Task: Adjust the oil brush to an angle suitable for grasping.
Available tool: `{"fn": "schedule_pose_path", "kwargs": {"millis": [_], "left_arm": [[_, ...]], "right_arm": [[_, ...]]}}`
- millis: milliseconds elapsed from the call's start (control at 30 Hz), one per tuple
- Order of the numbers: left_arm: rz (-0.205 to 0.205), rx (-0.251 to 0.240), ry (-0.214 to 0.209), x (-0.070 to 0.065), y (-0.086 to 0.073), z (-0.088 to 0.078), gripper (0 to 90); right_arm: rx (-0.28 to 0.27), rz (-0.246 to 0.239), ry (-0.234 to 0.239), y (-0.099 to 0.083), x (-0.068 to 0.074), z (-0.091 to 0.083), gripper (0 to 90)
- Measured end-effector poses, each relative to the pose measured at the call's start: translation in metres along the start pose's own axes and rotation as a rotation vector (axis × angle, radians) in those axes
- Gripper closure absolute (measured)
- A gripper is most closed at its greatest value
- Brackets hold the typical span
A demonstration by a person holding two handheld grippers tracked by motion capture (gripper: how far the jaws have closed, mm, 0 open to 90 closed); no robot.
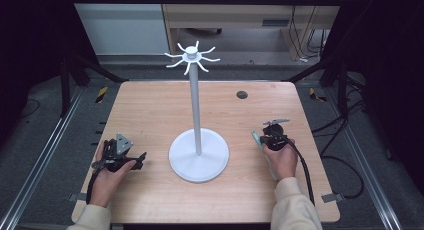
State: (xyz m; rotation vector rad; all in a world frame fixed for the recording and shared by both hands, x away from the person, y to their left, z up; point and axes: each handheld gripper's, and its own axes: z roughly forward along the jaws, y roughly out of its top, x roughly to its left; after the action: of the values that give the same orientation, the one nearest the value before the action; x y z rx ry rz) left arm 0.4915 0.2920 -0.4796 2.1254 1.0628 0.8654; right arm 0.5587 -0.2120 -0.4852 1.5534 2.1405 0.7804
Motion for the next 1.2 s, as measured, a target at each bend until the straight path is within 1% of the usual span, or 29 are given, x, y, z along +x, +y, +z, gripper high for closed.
{"fn": "schedule_pose_path", "kwargs": {"millis": [133, 233, 400, 433, 467, 633, 667, 700, 733, 767, 800, 833, 933, 967, 1033, 1200], "left_arm": [[0.000, 0.000, -0.001, 0.000, 0.000, 0.000, 4.4], [0.000, 0.002, -0.003, 0.000, 0.000, 0.000, 4.4], [0.001, 0.002, -0.005, -0.001, 0.000, 0.001, 4.4], [0.003, 0.003, -0.003, -0.001, 0.000, 0.001, 4.4], [0.003, 0.003, -0.002, -0.001, 0.000, 0.001, 4.4], [0.010, 0.011, -0.007, -0.002, 0.000, 0.001, 4.5], [0.010, 0.011, -0.006, -0.002, 0.000, 0.001, 4.4], [0.010, 0.011, -0.006, -0.002, 0.000, 0.001, 4.5], [0.011, 0.011, -0.006, -0.002, 0.000, 0.001, 4.5], [0.012, 0.012, -0.007, -0.002, 0.000, 0.001, 4.5], [0.012, 0.012, -0.007, -0.002, 0.000, 0.001, 4.6], [0.011, 0.007, -0.005, -0.002, 0.000, 0.001, 4.9], [0.009, 0.006, -0.005, -0.001, 0.000, 0.001, 4.8], [0.009, 0.007, -0.006, -0.001, 0.000, 0.001, 4.9], [0.011, 0.009, -0.007, -0.001, 0.000, 0.001, 4.8], [0.010, 0.011, -0.006, -0.001, 0.000, 0.001, 4.8]], "right_arm": [[0.003, -0.004, 0.008, 0.000, 0.000, 0.000, 90.0], [0.004, -0.025, 0.020, 0.000, 0.002, 0.000, 90.0], [0.004, -0.057, 0.054, -0.001, 0.004, 0.000, 90.0], [0.008, -0.053, 0.067, -0.001, 0.005, -0.001, 90.0], [0.009, -0.062, 0.076, -0.001, 0.006, -0.001, 90.0], [0.017, -0.094, 0.098, -0.002, 0.013, -0.004, 90.0], [0.016, -0.097, 0.109, -0.002, 0.015, -0.005, 90.0], [0.022, -0.094, 0.145, -0.002, 0.016, -0.007, 90.0], [0.033, -0.101, 0.177, -0.003, 0.019, -0.006, 90.0], [0.058, -0.124, 0.186, -0.005, 0.023, -0.004, 90.0], [0.067, -0.150, 0.176, -0.006, 0.028, -0.004, 90.0], [0.059, -0.153, 0.185, -0.004, 0.030, -0.005, 90.0], [0.020, -0.144, 0.193, -0.001, 0.030, -0.010, 90.0], [0.013, -0.141, 0.188, 0.000, 0.029, -0.011, 90.0], [0.008, -0.139, 0.187, 0.000, 0.029, -0.013, 90.0], [-0.002, -0.141, 0.160, 0.001, 0.030, -0.022, 90.0]]}}
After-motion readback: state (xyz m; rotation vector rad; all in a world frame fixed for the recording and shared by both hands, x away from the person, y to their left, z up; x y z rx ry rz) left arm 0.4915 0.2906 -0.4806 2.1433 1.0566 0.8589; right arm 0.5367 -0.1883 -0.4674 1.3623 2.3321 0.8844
